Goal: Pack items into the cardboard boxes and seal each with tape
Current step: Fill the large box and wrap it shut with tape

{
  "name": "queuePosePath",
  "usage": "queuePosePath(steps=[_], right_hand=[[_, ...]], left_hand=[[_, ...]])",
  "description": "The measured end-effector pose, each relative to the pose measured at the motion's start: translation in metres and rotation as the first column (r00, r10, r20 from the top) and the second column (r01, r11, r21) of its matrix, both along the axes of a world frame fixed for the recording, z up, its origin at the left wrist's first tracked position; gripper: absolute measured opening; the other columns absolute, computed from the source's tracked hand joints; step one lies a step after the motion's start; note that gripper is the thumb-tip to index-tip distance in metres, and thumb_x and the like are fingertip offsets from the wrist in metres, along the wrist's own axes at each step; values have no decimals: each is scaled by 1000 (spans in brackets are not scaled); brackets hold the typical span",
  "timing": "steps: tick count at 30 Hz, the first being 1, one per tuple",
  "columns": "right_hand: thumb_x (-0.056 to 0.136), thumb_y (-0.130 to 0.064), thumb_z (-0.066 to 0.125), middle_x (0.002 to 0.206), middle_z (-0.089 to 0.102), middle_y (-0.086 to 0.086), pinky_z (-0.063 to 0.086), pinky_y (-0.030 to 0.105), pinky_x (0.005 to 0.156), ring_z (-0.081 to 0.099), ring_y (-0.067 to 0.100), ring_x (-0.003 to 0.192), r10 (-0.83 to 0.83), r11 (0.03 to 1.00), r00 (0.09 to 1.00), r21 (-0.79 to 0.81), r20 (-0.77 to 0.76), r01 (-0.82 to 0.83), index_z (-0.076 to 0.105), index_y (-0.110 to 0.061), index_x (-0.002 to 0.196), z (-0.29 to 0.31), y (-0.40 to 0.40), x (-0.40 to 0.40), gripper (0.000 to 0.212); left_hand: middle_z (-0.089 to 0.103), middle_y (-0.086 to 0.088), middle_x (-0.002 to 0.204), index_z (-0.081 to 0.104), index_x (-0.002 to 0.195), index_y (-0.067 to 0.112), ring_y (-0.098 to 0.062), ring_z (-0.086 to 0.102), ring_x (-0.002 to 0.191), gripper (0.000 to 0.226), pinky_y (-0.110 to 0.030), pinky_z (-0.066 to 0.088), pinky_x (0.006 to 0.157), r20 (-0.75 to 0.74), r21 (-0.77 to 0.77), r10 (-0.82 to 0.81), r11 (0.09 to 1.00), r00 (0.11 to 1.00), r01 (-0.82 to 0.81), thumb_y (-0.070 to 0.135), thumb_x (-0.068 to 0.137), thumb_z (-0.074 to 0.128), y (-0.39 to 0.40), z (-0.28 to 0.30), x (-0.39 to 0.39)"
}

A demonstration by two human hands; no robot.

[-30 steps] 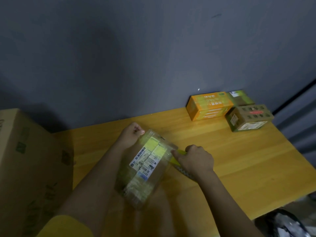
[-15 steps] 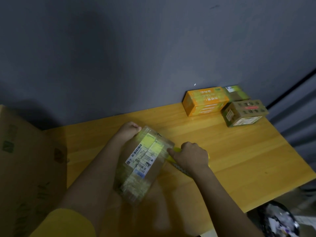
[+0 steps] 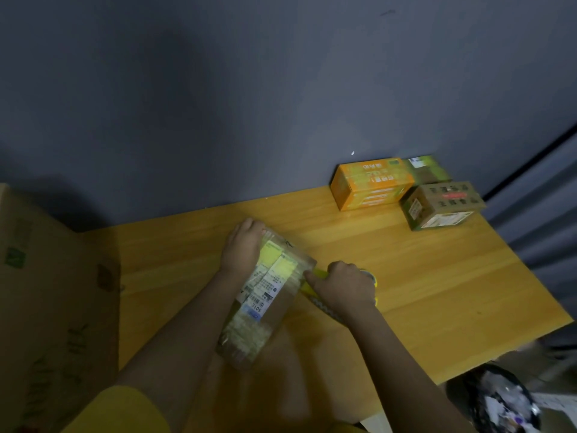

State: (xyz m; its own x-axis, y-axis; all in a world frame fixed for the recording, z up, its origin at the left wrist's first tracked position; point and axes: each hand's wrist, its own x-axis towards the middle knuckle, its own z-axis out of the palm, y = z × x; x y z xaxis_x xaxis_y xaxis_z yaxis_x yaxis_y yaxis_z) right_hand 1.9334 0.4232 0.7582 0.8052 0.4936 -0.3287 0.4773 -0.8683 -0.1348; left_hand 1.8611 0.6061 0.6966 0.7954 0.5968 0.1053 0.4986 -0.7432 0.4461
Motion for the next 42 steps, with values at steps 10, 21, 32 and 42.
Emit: queuePosePath(steps=[10, 21, 32, 42], right_hand=[[89, -68, 43, 95, 67, 12, 45, 34, 69, 63, 31, 91, 51, 986, 996, 165, -77, -38, 64, -8, 105, -17, -15, 3, 65], [91, -41, 62, 84, 70, -16, 43, 20, 73, 63, 1, 87, 205, 843, 912, 538, -355, 19, 69, -31, 84, -71, -76, 27, 14], [85, -71, 47, 57, 40, 1, 36, 34, 62, 52, 24, 68, 75, 980, 911, 197, -404, 7, 37, -15, 55, -108, -59, 29, 64], [86, -72, 42, 58, 41, -1, 42, 33, 66, 58, 25, 72, 179, 975, 907, 192, -381, -112, 39, -18, 57, -91, -58, 34, 62]], left_hand=[[34, -12, 145, 14, 149, 18, -29, 33, 132, 74, -41, 28, 104, -297, -117, 99, 983, 950, -139, 65, 94, 27, -35, 1, -6], [26, -12, 153, 7, 153, 18, -31, 29, 137, 107, -48, 26, 106, -422, -28, 191, 974, 886, -223, 87, 72, 17, -40, 2, 3], [12, -5, 152, 42, 136, 32, -27, 11, 138, 40, -46, 19, 109, -138, -235, 92, 964, 986, -123, 42, 98, 46, -45, 21, -13], [-33, -12, 153, -28, 146, 20, -41, -22, 142, 104, -71, 9, 108, -671, 0, 67, 996, 739, -90, 47, 91, 56, -113, 20, -13]])
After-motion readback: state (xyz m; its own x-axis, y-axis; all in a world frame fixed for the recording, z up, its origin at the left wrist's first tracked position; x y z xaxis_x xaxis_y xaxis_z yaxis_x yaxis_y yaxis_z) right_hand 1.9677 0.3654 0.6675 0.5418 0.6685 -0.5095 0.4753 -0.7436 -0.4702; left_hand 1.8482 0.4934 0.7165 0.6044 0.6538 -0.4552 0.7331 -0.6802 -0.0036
